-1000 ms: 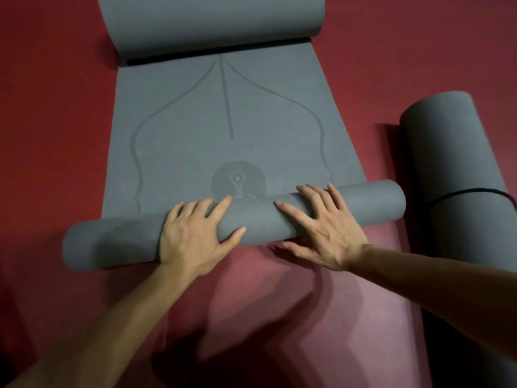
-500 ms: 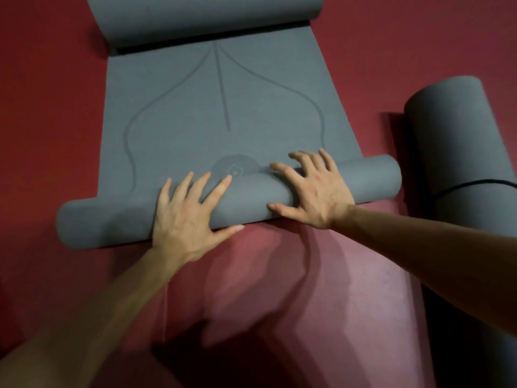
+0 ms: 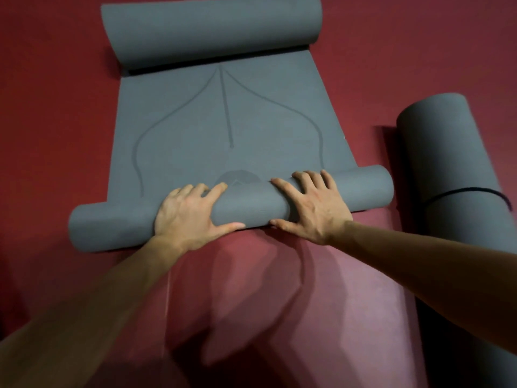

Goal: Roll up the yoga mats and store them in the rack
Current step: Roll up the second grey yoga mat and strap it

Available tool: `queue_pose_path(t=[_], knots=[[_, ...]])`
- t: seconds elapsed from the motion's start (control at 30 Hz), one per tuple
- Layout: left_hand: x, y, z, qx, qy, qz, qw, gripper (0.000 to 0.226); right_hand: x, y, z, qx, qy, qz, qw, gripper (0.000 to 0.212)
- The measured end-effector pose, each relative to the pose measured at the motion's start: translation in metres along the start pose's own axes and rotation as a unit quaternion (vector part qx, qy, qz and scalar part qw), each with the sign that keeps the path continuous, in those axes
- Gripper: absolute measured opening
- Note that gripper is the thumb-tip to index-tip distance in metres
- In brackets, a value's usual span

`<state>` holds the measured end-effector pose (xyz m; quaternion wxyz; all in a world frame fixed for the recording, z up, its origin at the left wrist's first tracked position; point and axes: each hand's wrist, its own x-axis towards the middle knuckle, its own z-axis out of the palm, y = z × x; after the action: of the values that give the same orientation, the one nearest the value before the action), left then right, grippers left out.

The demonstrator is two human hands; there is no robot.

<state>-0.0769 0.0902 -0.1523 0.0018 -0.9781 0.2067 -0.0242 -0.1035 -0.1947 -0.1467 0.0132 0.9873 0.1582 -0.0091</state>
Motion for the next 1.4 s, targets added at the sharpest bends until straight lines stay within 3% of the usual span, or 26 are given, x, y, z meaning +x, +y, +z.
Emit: queue_pose_path(t=[0.27,0.4,0.63,0.87,1.07,1.23,1.4], knots=[[-0.076,0.011,-0.001,-0.041,0.038,0.016,0.998,0.093,-0.081,-0.028,-0.008,0.049,0.027,-0.056,0.997,0.082],[-0.091,0.017,-0.002,-0.033,0.007,0.014,0.999,0.096,-0.105,-0.034,0.003,0.041,0.013,-0.071,0.997,0.087],[-0.098,0.029,-0.001,-0.09,0.054,0.009,0.994,0.084,-0.069,-0.027,0.006,0.02,-0.013,-0.051,0.998,0.084],[-0.062,0.024,0.001,-0.041,0.02,-0.025,0.999,0.077,-0.031,-0.02,-0.002,0.024,-0.006,-0.018,1.0,0.08],[-0.016,0.006,-0.007,-0.043,-0.058,-0.05,0.996,0.085,-0.036,-0.025,-0.009,0.078,0.015,-0.116,0.99,0.067],[-0.035,0.007,-0.005,-0.117,0.059,-0.029,0.991,0.07,-0.012,-0.021,-0.003,0.016,-0.011,-0.105,0.994,0.078],[-0.051,0.005,0.001,-0.074,0.019,0.01,0.997,0.09,0.009,-0.019,-0.005,0.031,-0.022,-0.065,0.997,0.075]])
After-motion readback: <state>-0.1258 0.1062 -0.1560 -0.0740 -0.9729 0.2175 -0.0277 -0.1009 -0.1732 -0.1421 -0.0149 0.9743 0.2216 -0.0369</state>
